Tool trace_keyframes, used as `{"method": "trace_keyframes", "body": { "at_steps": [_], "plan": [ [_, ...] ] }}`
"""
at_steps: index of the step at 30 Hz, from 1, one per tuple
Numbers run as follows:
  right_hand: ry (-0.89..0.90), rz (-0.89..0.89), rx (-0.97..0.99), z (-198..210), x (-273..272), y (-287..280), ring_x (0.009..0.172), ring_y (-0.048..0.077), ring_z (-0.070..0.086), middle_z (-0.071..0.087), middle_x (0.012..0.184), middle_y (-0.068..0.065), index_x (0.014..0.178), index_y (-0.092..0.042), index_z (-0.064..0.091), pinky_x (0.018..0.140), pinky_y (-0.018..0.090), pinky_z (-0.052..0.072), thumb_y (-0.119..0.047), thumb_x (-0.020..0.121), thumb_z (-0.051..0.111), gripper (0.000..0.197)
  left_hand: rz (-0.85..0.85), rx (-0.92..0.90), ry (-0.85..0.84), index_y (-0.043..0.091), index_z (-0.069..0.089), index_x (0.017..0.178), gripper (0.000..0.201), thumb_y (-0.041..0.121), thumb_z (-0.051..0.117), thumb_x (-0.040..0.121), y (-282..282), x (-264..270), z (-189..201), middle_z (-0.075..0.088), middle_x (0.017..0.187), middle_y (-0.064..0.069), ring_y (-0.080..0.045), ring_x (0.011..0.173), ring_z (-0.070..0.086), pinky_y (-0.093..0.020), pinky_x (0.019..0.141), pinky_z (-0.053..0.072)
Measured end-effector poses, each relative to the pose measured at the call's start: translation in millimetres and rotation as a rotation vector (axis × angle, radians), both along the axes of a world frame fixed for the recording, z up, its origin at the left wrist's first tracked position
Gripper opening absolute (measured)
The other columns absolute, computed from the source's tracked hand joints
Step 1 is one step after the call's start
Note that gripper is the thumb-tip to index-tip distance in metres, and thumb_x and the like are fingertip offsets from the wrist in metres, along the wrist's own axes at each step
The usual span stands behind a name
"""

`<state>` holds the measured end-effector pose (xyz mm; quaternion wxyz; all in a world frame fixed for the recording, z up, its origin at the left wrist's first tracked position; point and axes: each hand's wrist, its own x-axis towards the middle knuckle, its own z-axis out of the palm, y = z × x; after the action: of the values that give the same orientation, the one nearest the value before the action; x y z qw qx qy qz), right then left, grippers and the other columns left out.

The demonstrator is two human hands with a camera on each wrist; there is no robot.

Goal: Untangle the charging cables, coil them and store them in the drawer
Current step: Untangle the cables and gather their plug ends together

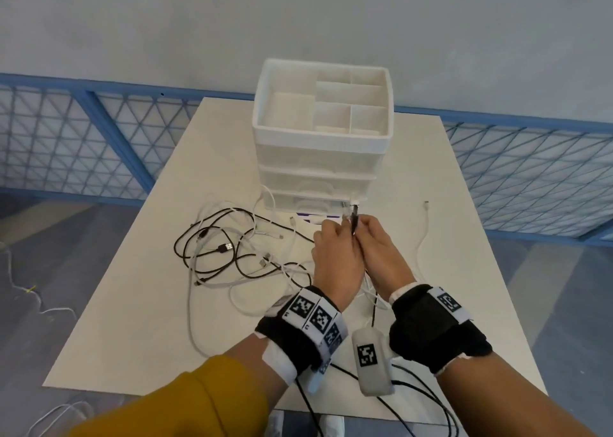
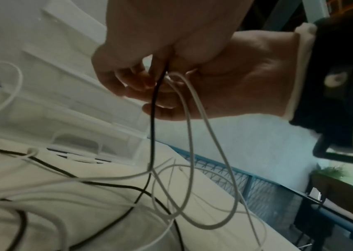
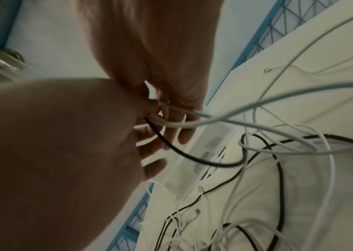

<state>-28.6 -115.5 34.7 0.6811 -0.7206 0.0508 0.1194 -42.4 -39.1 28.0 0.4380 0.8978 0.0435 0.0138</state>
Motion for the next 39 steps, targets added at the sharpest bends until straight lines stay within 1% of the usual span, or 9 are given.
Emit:
{"method": "trace_keyframes", "body": {
  "at_steps": [4,11,14,16,22,28,31,35,39],
  "plan": [
    [0.145,0.072,0.156,2,4,1,0.084,0.011,0.063,0.068,0.091,-0.001,0.099,-0.013,0.062,0.073,0.021,0.049,-0.023,0.096,0.038,0.027,-0.001,0.36,0.08,0.013,0.039,0.134,0.041,0.026,0.033,0.095,14,0,-2,0.041,0.125,-0.012,-0.031,0.112,0.039,-0.042,0.089,0.035],
    [0.231,0.134,0.07,-3,12,-8,0.066,0.014,0.057,0.057,0.081,0.011,0.105,0.002,0.056,0.063,0.024,0.052,-0.012,0.096,0.042,0.022,-0.332,0.224,0.05,0.013,0.044,0.132,0.044,0.029,0.037,0.092,34,-7,-13,0.035,0.138,-0.01,-0.028,0.123,0.035,-0.042,0.101,0.028],
    [0.23,0.06,0.111,0,16,-14,0.04,0.006,0.039,0.036,0.059,0.0,0.097,-0.005,0.052,0.042,0.019,0.044,-0.015,0.096,0.043,0.013,-0.226,0.062,0.091,0.007,0.061,0.114,0.044,0.026,0.033,0.086,79,-3,-29,0.049,0.121,-0.011,-0.028,0.104,0.053,-0.039,0.094,0.039],
    [0.209,0.064,0.074,0,17,-17,0.038,0.004,0.031,0.029,0.056,-0.004,0.097,-0.007,0.049,0.037,0.016,0.035,-0.018,0.095,0.045,0.012,-0.179,0.221,0.238,0.003,0.065,0.103,0.035,0.018,0.037,0.089,120,3,-48,0.053,0.114,-0.014,-0.032,0.102,0.056,-0.038,0.092,0.041],
    [0.182,0.077,-0.065,-6,14,-4,0.039,0.007,0.024,0.026,0.052,-0.004,0.077,-0.013,0.051,0.036,0.017,0.024,-0.024,0.096,0.043,0.024,-0.293,0.496,0.276,0.005,0.055,0.123,0.042,-0.002,0.047,0.082,185,23,-90,0.043,0.136,-0.012,-0.033,0.116,0.049,-0.038,0.097,0.041],
    [0.084,0.21,-0.378,-19,18,11,0.047,0.011,0.036,0.039,0.054,-0.005,0.067,-0.018,0.047,0.048,0.022,0.03,-0.022,0.083,0.064,0.024,-0.34,0.617,0.148,0.006,0.061,0.114,0.033,0.0,0.052,0.083,183,31,-96,0.047,0.118,-0.018,-0.034,0.105,0.045,-0.04,0.087,0.043],
    [0.002,0.269,-0.634,-32,22,27,0.071,0.018,0.05,0.055,0.071,0.001,0.088,-0.008,0.064,0.058,0.021,0.033,-0.017,0.084,0.062,0.01,-0.314,0.522,0.091,-0.001,0.066,0.098,0.019,0.0,0.06,0.08,182,33,-98,0.05,0.108,-0.022,-0.037,0.1,0.049,-0.042,0.084,0.045],
    [0.076,0.364,-0.9,-54,25,47,0.073,0.023,0.053,0.053,0.065,0.002,0.073,-0.009,0.061,0.053,0.021,0.034,-0.022,0.083,0.062,0.016,-0.156,0.26,-0.045,0.001,0.068,0.089,0.015,0.012,0.067,0.079,181,40,-83,0.058,0.098,-0.015,-0.024,0.093,0.047,-0.026,0.081,0.034],
    [0.134,0.486,-1.107,-69,27,56,0.094,0.025,0.061,0.065,0.102,0.009,0.105,-0.008,0.061,0.073,0.028,0.045,-0.022,0.08,0.065,0.029,0.071,-0.118,-0.111,0.008,0.063,0.088,0.01,0.016,0.062,0.084,181,43,-52,0.066,0.084,-0.005,-0.011,0.077,0.058,-0.007,0.069,0.04]
  ]
}}
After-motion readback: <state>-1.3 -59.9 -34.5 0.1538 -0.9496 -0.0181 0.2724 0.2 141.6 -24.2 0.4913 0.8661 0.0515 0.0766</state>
